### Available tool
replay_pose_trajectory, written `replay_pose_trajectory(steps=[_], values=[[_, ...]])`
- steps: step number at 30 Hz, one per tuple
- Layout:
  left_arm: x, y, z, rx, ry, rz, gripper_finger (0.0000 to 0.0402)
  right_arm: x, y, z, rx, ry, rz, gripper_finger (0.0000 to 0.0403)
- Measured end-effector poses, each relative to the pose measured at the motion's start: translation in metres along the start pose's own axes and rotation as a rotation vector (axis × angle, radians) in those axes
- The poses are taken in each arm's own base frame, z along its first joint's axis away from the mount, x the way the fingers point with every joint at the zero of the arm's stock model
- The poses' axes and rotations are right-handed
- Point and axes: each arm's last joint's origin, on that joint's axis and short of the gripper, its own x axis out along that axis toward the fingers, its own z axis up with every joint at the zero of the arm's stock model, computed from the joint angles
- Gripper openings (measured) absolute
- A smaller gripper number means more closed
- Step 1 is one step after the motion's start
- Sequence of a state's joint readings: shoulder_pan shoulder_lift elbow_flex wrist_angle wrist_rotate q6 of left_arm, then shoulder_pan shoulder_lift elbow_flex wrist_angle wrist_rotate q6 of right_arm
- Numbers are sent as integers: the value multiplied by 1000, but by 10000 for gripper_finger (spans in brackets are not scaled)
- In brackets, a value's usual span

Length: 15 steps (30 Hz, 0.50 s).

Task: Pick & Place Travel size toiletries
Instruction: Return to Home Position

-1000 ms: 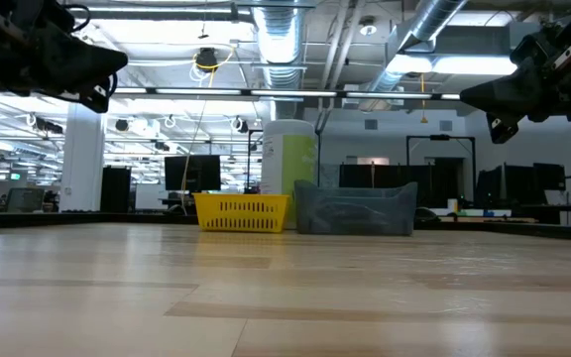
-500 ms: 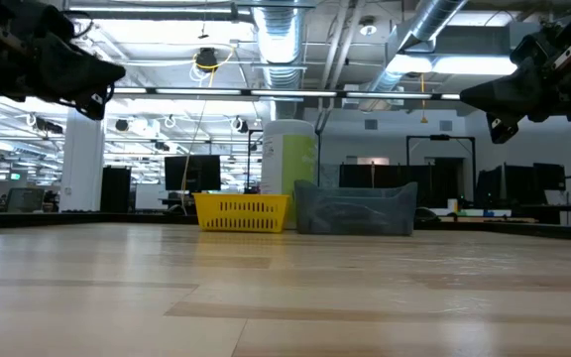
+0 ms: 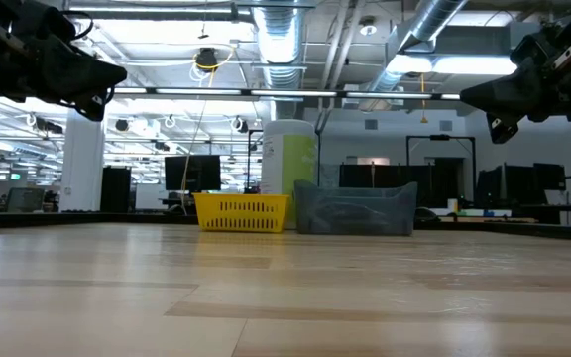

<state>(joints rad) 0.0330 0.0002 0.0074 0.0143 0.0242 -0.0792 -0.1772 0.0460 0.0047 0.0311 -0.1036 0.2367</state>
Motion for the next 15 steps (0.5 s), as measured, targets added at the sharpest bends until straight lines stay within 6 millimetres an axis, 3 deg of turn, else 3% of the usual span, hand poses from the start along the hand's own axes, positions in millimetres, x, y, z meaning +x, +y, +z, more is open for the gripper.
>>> replay_pose_trajectory(steps=[15], values=[[0,0,1,0,-7,-3,0,0,0,0,0,0,0,0]])
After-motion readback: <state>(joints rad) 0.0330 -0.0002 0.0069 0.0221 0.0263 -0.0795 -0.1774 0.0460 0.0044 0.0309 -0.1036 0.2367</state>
